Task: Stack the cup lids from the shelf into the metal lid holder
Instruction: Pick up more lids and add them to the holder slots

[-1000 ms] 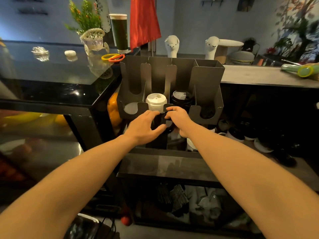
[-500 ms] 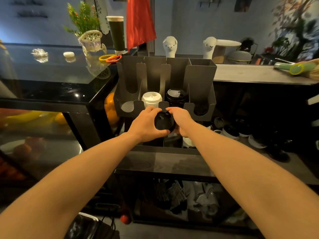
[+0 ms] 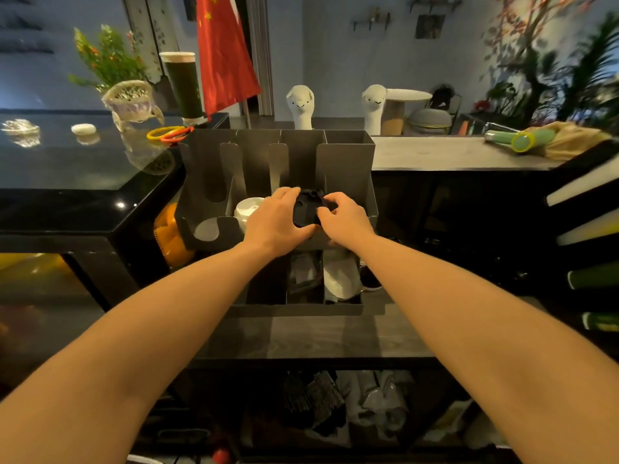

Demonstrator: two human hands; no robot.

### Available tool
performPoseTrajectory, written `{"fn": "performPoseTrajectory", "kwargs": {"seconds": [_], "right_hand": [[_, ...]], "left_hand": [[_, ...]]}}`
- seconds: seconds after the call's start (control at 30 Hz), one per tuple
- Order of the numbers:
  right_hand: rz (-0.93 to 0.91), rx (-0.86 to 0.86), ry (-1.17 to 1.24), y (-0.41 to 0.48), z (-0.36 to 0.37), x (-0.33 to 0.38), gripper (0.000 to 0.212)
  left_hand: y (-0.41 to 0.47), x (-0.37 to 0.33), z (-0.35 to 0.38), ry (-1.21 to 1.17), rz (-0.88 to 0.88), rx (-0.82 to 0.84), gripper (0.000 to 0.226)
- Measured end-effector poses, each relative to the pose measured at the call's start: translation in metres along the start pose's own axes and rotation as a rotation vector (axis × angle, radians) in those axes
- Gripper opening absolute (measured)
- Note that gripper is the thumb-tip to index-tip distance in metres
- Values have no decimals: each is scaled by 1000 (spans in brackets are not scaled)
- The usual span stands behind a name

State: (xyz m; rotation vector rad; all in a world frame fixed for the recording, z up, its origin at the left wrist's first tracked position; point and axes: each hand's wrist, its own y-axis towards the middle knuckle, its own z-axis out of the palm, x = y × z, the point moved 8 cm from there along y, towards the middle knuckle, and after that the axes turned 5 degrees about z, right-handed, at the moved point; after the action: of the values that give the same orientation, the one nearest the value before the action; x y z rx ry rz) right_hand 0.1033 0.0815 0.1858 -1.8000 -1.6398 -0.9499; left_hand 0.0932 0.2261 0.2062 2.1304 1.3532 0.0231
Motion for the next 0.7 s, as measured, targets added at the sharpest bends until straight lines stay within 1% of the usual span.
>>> {"fn": "performPoseTrajectory", "kwargs": {"seconds": [0.07, 0.13, 0.23, 0.33, 0.5, 0.7], "right_hand": [[-44, -20, -145, 8, -4, 8, 42], [-61, -39, -228, 19, -7, 13, 42], [-52, -43, -283, 37, -5, 17, 40], [-69, -9, -327, 55, 0, 19, 35], [-64, 42, -376, 75, 6, 19, 30], [-97, 72, -418, 83, 15, 9, 21]], "left_hand": [[13, 3, 3, 43, -7, 1, 78], [26, 7, 5, 89, -13, 3, 76], [43, 15, 8, 124, -67, 24, 76], [58, 23, 16, 153, -125, 85, 76], [69, 32, 25, 174, -139, 163, 73], [70, 45, 36, 143, -215, 247, 72]]}}
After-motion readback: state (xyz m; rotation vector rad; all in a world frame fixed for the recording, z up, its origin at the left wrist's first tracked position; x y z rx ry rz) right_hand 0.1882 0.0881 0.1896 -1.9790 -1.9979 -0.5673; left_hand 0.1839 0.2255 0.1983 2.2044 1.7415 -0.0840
